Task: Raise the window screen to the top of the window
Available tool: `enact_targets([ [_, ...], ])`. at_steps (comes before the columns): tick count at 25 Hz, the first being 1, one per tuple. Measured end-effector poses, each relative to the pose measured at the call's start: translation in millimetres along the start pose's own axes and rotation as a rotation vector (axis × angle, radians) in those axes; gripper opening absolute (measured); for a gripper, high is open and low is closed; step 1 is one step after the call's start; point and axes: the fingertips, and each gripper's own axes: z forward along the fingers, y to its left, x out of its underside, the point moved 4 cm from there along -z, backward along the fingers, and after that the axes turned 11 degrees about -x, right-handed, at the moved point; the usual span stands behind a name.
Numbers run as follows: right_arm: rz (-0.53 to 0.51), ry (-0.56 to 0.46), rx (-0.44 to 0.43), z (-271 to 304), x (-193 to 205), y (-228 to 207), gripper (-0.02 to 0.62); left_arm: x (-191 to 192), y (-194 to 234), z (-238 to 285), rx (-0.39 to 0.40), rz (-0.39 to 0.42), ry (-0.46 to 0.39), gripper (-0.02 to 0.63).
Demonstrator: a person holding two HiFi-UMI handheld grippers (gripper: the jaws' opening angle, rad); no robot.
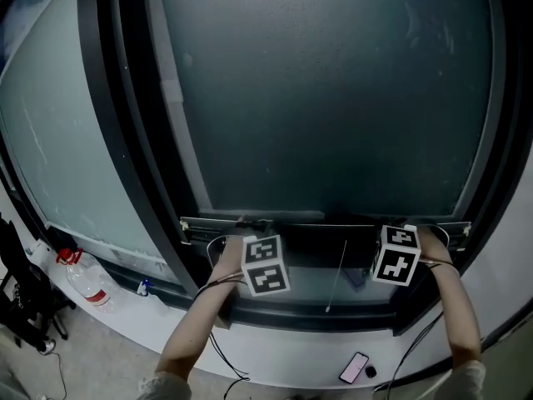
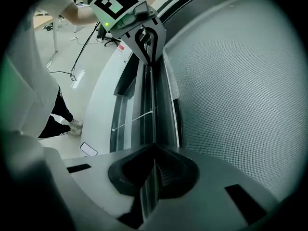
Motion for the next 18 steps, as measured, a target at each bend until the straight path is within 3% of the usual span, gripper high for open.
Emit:
enact_targets([
  [10,-0.05,0.014,0.21,-69.6,-10.3,-41.2,0.018,-22.4,72.0,-40.1,-0.21,0.06,-0.013,0.026],
  [15,-0.056,0.004,0.364,-131.5,-16.3,-81.9,0.018,-40.0,138.5,-74.7,-0.351,0.074,-0.046,0.025],
  [18,-0.068,0.007,0.424,-168.6,-23.0,-106.0,0.018,-51.6,177.9,-94.1,-0.395,0.102,-0.042,0.025],
])
